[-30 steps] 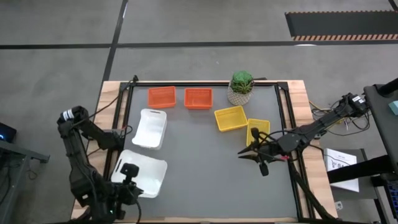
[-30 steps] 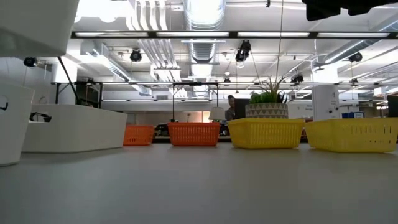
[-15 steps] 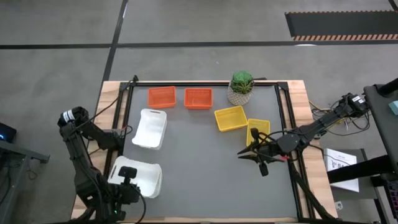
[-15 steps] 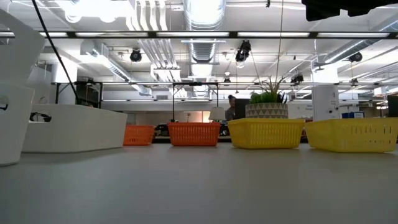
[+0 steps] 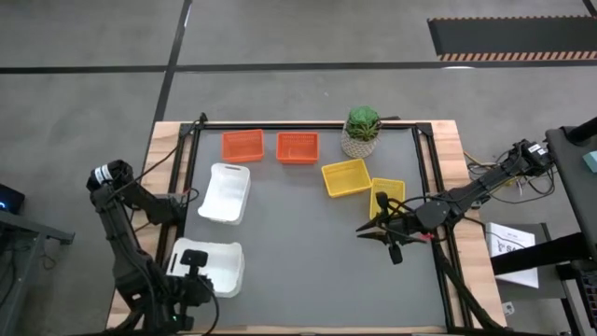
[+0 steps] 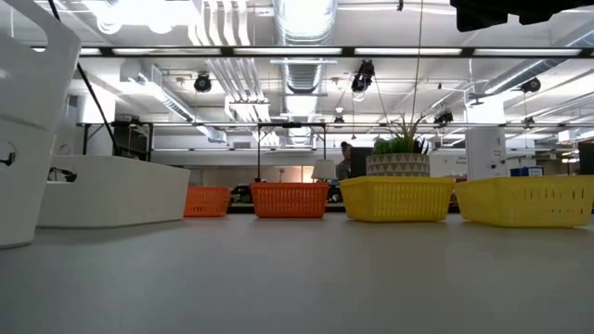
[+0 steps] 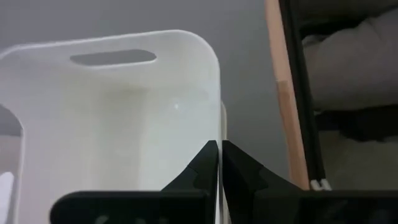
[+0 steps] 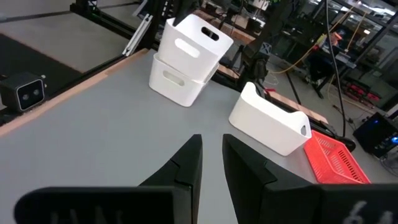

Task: Stack baskets by color
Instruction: Stack the bottom right white bin on top of the bottom left white bin

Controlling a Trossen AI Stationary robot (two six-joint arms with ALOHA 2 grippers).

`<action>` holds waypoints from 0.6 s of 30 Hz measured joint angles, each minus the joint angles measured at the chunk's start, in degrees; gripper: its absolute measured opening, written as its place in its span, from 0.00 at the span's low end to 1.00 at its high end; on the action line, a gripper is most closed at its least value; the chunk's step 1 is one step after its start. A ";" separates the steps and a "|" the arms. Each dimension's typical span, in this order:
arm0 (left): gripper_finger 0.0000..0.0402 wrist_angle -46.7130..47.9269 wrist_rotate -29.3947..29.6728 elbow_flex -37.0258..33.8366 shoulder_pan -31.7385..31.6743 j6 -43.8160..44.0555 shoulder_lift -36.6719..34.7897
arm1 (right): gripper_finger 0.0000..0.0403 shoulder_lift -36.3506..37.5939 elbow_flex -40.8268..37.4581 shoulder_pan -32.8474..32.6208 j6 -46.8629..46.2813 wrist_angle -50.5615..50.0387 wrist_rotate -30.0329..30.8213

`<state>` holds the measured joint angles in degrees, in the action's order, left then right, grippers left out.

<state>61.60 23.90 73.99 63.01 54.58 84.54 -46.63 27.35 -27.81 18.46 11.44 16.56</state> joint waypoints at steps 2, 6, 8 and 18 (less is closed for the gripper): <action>0.00 -0.50 0.11 -0.81 -0.03 2.77 0.00 | 0.14 0.00 0.00 0.00 -0.02 0.00 0.00; 0.00 -1.55 -0.68 -2.81 -0.03 7.90 0.00 | 0.14 0.00 0.00 0.00 -0.02 0.02 0.00; 0.00 -2.03 -2.62 -3.42 -0.03 8.06 0.00 | 0.14 0.00 0.00 0.00 -0.03 0.02 0.00; 0.00 -2.14 -8.34 -0.58 -0.40 7.58 -0.50 | 0.14 0.00 -0.01 -0.01 -0.61 0.00 0.00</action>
<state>59.47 15.55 73.41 62.61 62.15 84.04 -46.63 27.35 -27.82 17.85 11.44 16.56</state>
